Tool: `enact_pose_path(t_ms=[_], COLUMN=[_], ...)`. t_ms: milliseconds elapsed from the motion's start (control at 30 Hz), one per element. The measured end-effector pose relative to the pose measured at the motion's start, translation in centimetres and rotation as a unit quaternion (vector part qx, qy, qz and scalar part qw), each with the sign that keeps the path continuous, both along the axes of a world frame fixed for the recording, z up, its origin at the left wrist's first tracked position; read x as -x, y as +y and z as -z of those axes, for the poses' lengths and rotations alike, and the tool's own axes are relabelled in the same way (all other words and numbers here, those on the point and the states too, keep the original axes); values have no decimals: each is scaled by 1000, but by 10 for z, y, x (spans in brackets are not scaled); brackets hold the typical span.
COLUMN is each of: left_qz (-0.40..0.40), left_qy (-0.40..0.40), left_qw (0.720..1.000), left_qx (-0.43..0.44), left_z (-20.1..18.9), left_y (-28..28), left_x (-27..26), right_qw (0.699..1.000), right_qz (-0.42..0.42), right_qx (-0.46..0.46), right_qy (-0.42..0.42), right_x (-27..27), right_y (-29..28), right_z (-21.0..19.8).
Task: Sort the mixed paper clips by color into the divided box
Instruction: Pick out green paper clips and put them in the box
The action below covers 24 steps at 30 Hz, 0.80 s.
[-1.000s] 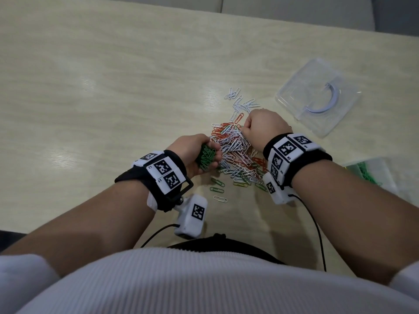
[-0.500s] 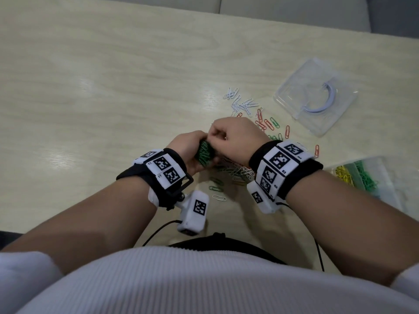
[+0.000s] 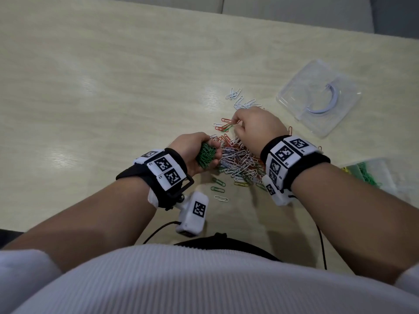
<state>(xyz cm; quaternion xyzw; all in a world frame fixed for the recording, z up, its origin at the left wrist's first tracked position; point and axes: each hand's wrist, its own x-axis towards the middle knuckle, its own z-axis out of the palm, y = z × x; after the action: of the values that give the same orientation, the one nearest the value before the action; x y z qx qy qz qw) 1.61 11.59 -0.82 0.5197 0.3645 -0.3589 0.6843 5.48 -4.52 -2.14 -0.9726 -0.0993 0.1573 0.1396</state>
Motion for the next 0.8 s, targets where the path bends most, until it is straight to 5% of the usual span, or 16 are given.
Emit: enact_pose_path(t_ms=[500, 667, 800], left_qz=[1, -11, -26], left_qy=[-3, -1, -3], left_qw=[1000, 1000, 1000], left_qx=[-7, -1, -13], left_z=[0, 1, 0], left_y=[0, -1, -2], left_x=[-1, -2, -2], right_qw=[990, 999, 984], right_qz=[-81, -46, -146], right_qx=[102, -5, -97], right_qy=[-47, -28, 35], right_x=[-6, 2, 15], right_y=[6, 7, 15], right_z=[3, -8, -20])
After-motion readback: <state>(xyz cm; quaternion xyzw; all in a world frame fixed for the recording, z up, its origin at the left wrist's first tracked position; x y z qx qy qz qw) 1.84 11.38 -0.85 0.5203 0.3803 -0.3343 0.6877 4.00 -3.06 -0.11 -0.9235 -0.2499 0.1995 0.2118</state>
